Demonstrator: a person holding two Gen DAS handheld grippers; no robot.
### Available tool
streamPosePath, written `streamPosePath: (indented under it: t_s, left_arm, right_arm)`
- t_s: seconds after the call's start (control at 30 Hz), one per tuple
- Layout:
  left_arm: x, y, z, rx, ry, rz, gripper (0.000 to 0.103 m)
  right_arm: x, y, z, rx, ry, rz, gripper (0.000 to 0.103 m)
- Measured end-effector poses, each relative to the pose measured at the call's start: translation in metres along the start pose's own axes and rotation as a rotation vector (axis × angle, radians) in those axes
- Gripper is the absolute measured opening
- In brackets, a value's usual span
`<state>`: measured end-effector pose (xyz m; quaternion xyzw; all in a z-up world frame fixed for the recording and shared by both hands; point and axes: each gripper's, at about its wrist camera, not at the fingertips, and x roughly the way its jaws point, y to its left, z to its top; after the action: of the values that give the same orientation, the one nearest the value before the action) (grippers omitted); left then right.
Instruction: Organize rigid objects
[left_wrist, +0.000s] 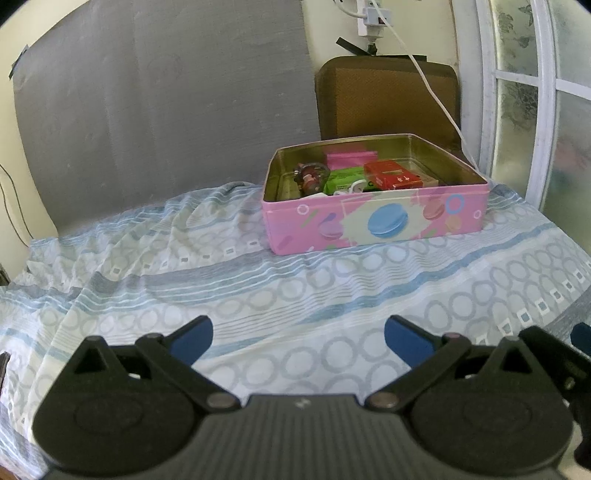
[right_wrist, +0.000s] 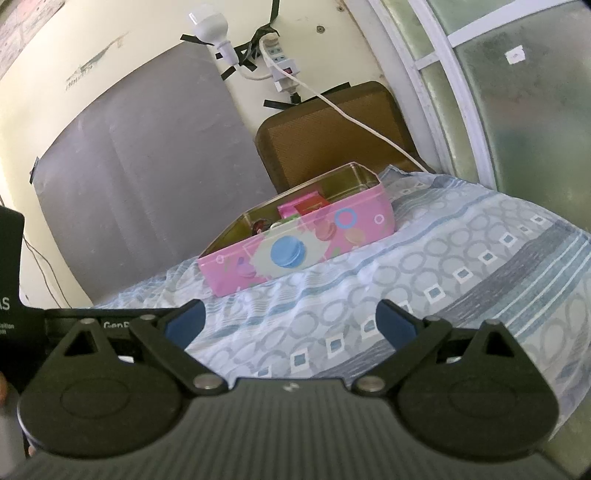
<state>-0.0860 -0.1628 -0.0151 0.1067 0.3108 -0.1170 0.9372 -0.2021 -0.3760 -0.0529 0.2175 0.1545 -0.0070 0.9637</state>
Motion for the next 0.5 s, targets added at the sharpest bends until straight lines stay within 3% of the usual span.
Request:
streamPosePath:
  t_s: [0.5]
  left_arm:
    - [0.0052, -0.0002, -0.0010, 0.000, 0.010, -0.001, 0.103]
  right_arm:
    - [0.0020, -0.0015, -0.0008, -0.001, 0.003, -0.001, 0.100]
